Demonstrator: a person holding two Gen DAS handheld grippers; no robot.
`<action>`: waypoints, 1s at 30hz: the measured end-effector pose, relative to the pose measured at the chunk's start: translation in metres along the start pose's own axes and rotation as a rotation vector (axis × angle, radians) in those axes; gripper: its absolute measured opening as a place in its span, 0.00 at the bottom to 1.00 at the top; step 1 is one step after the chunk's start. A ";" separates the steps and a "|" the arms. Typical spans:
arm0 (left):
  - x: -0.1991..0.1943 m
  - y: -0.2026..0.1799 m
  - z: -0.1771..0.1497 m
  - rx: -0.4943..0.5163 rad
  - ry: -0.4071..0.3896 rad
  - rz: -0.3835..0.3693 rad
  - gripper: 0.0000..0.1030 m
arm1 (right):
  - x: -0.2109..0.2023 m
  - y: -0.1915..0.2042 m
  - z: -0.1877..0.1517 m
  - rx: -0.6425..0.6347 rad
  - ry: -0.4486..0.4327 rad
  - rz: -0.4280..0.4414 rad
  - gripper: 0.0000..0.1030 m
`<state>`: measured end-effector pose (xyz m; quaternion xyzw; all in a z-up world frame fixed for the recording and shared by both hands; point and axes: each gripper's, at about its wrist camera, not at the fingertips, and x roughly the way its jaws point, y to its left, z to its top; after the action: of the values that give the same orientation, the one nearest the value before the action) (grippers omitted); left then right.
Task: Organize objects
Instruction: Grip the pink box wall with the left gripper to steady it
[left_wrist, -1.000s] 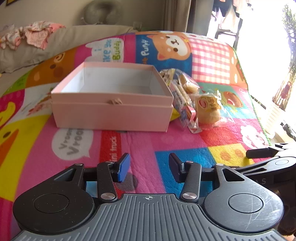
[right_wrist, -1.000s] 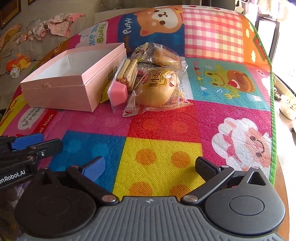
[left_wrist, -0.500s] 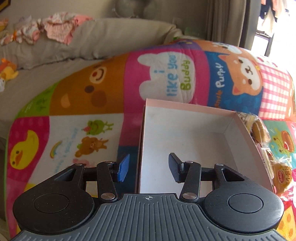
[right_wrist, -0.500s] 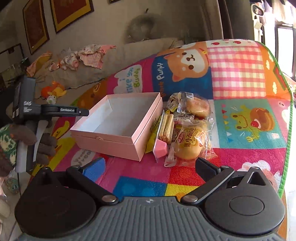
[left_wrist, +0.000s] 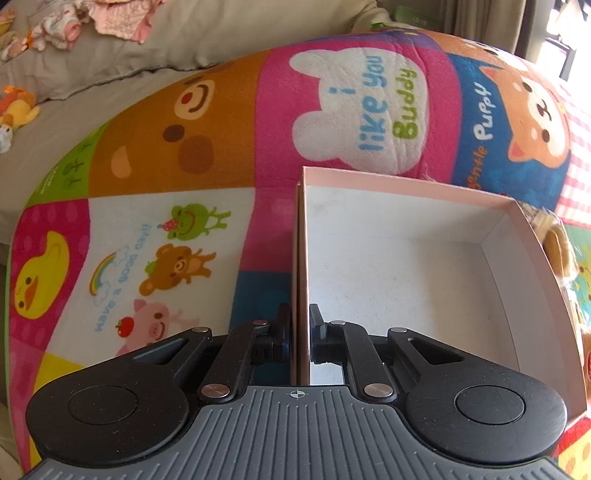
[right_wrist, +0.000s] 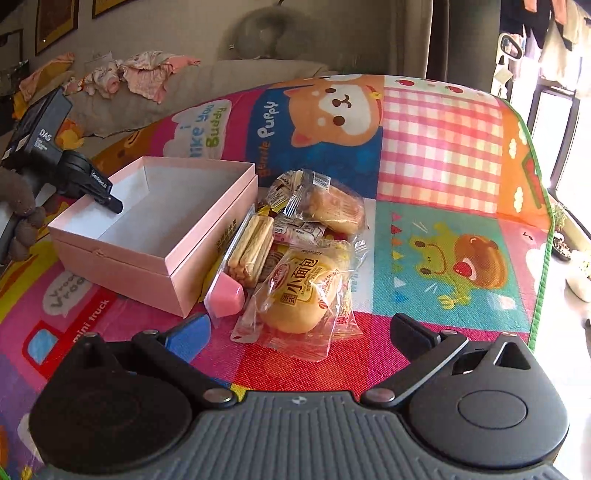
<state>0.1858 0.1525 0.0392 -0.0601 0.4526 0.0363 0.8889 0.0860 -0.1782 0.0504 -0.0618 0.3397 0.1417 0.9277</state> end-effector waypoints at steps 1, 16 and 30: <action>-0.002 -0.001 -0.004 0.009 0.000 -0.003 0.11 | 0.006 -0.002 0.002 0.014 0.006 0.004 1.00; -0.005 0.000 -0.009 0.002 -0.009 -0.061 0.13 | 0.037 -0.011 0.015 0.064 0.142 0.032 0.50; -0.010 0.003 -0.015 -0.046 -0.028 -0.117 0.17 | -0.075 0.021 0.003 0.051 0.209 0.238 0.36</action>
<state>0.1675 0.1533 0.0388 -0.1063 0.4348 -0.0047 0.8942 0.0267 -0.1740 0.1007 -0.0119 0.4428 0.2345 0.8654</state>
